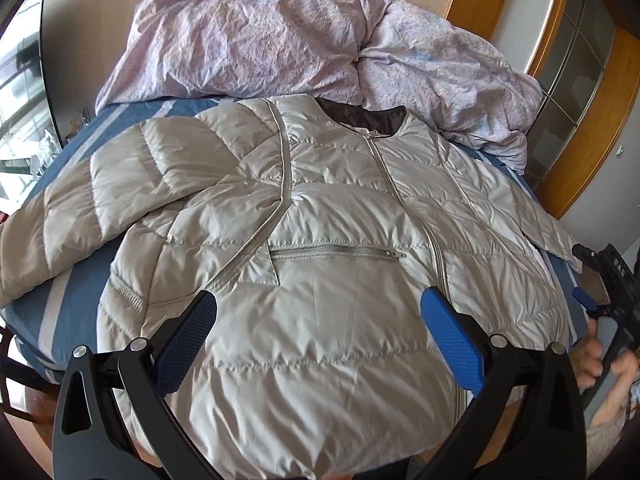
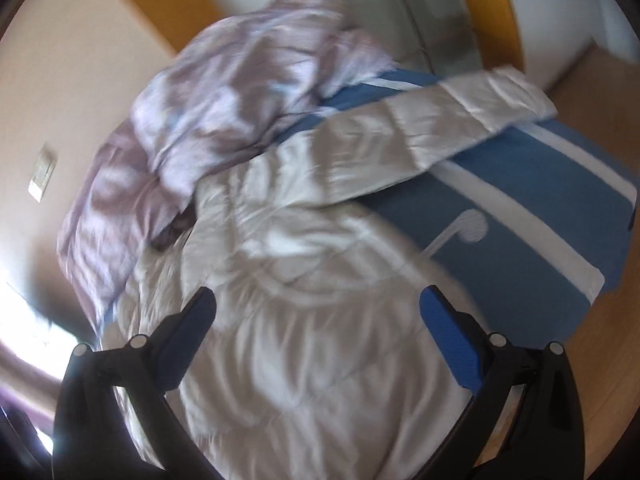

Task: Fold large clothes
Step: 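Grasp the jacket sleeve cuff with the right gripper and lift it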

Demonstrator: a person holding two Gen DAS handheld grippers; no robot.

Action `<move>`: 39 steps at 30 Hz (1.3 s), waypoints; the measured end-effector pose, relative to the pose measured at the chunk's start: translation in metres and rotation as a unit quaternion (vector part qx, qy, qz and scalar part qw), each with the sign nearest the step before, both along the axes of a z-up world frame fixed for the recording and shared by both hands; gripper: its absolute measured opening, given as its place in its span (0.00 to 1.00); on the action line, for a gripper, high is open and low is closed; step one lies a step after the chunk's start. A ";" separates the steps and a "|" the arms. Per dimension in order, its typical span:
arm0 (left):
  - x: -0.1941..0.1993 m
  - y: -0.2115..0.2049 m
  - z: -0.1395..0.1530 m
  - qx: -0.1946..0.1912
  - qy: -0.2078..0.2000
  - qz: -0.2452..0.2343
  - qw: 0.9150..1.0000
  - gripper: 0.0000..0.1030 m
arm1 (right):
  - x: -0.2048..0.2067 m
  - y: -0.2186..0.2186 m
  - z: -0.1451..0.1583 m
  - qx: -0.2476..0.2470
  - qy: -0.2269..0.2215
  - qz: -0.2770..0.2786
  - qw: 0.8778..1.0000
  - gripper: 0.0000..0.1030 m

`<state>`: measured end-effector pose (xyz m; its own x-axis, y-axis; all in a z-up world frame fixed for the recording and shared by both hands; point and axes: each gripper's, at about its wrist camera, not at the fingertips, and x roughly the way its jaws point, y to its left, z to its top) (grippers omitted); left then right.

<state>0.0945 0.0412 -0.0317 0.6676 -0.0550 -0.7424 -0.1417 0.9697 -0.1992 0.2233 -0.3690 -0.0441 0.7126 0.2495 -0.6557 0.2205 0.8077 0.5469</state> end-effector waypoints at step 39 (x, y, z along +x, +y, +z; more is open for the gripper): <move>0.066 0.045 -0.022 -0.033 -0.041 0.002 0.999 0.99 | 0.141 -0.163 -0.012 -0.064 0.063 -0.234 0.968 0.07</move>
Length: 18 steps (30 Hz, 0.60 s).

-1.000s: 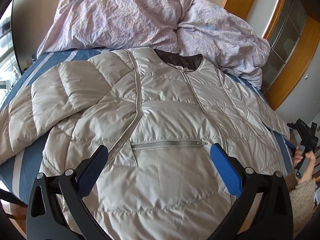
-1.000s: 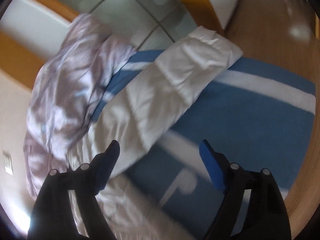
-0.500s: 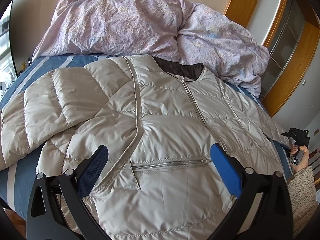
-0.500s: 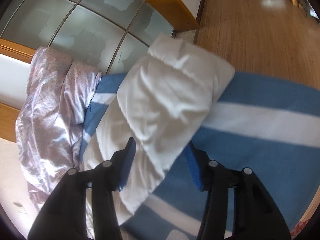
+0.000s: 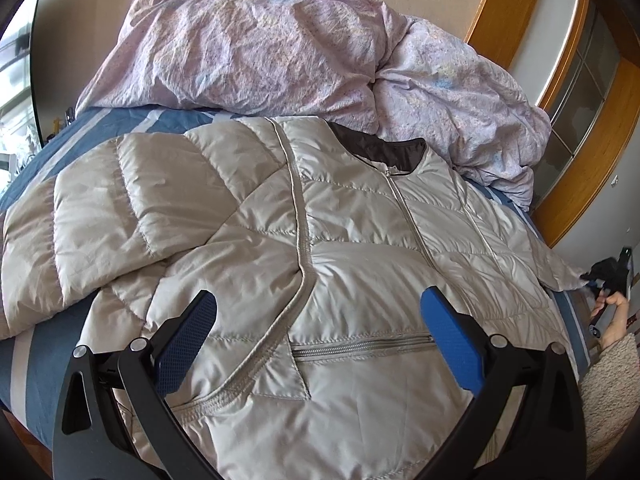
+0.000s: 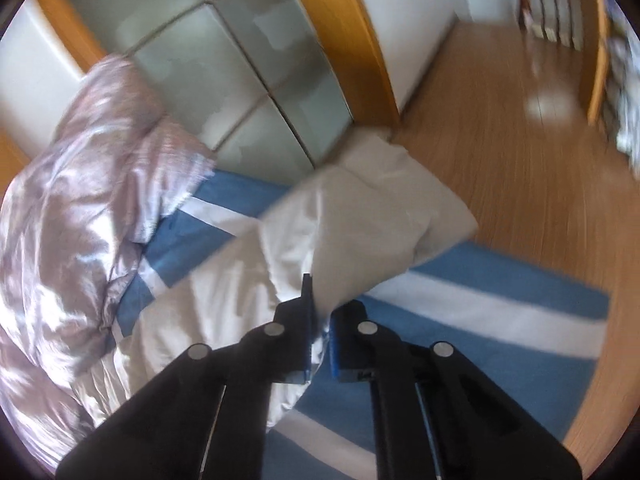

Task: Fold large clothes
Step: 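Grasp the jacket sleeve cuff with the right gripper and lift it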

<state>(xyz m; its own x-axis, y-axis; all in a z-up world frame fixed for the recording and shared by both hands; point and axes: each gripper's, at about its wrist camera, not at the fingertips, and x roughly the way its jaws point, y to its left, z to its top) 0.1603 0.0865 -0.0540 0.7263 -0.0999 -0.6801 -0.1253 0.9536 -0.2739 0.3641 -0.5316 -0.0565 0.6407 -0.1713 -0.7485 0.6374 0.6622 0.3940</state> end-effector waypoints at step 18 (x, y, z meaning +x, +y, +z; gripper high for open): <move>-0.007 0.020 0.001 -0.022 -0.012 0.009 1.000 0.99 | 0.001 0.240 0.134 -0.162 -0.169 0.309 0.922 0.06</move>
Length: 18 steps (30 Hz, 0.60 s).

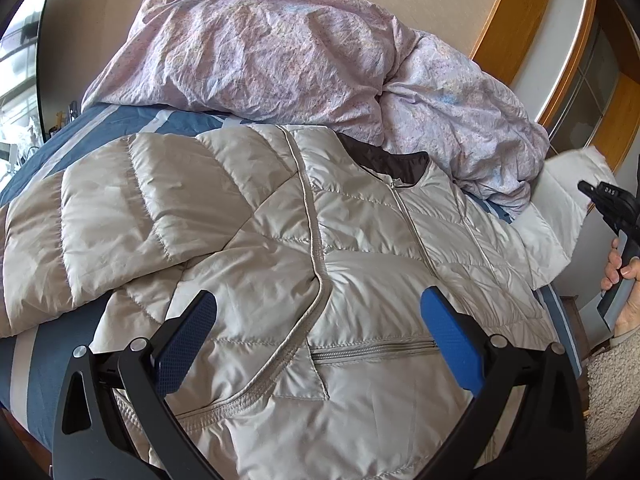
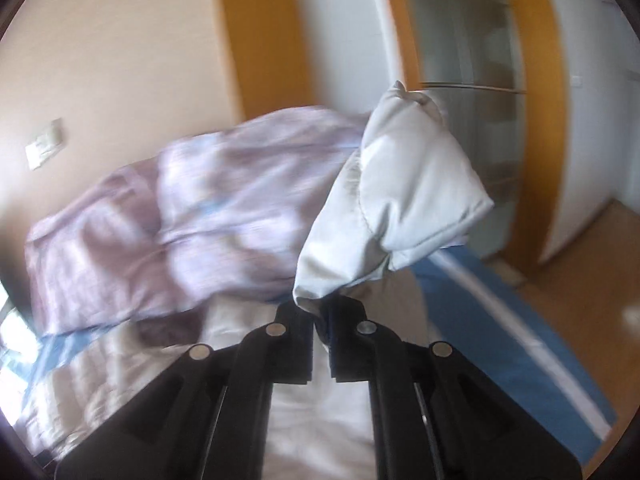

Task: Fold large clothes
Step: 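Carry the held sleeve across the jacket body and release it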

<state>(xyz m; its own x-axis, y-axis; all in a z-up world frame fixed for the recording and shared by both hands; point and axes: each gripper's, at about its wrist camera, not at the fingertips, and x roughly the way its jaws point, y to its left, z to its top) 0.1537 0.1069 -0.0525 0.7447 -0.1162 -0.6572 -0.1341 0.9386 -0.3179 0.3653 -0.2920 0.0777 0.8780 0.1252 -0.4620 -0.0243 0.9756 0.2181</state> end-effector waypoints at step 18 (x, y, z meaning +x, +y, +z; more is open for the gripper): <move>-0.005 0.014 0.000 -0.012 -0.005 0.009 1.000 0.99 | 0.002 0.188 -0.089 -0.017 0.162 0.204 0.965 0.06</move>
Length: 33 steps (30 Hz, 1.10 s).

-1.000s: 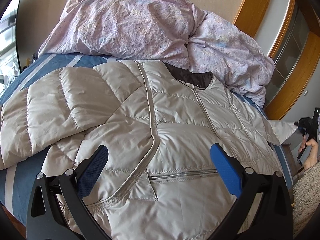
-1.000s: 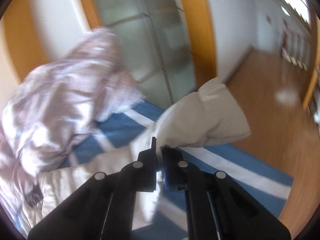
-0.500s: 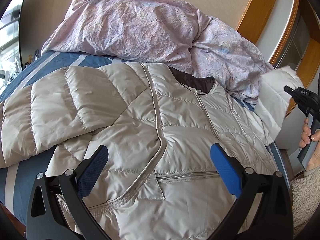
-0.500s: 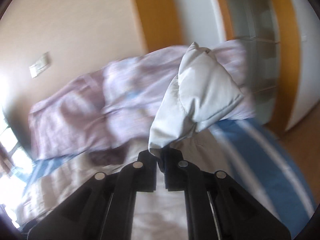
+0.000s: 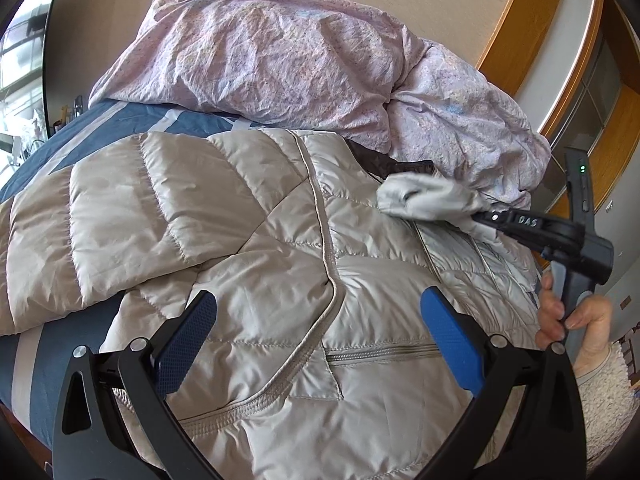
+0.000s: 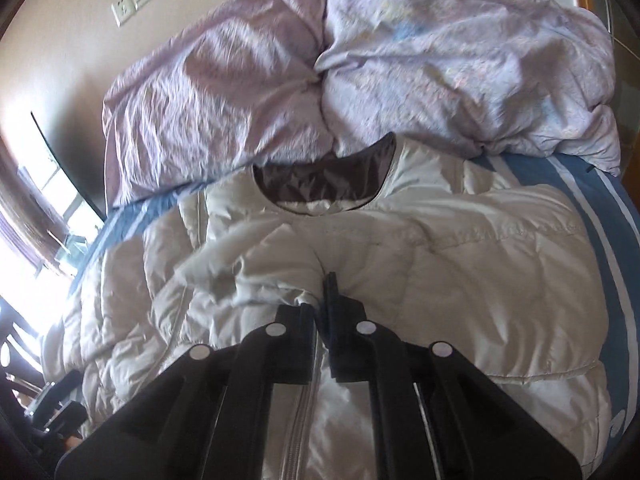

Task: Fold large clothes
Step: 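Carry the held sleeve across the jacket body and release it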

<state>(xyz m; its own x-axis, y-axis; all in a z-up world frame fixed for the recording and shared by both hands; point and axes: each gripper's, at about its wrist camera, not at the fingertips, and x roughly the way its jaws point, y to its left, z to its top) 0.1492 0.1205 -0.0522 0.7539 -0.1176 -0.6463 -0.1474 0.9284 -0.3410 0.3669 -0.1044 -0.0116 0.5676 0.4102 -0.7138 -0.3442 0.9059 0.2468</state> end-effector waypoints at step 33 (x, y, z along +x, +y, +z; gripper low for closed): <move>0.003 -0.004 -0.004 -0.007 0.012 -0.001 1.000 0.99 | -0.032 0.029 -0.012 -0.073 -0.023 0.046 0.996 0.61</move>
<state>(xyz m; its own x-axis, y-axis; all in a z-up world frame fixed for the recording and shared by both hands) 0.1521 0.1166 -0.0560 0.7380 -0.1281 -0.6625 -0.1534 0.9242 -0.3497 0.3348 -0.0755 -0.0234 0.5655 0.3546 -0.7446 -0.4347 0.8954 0.0962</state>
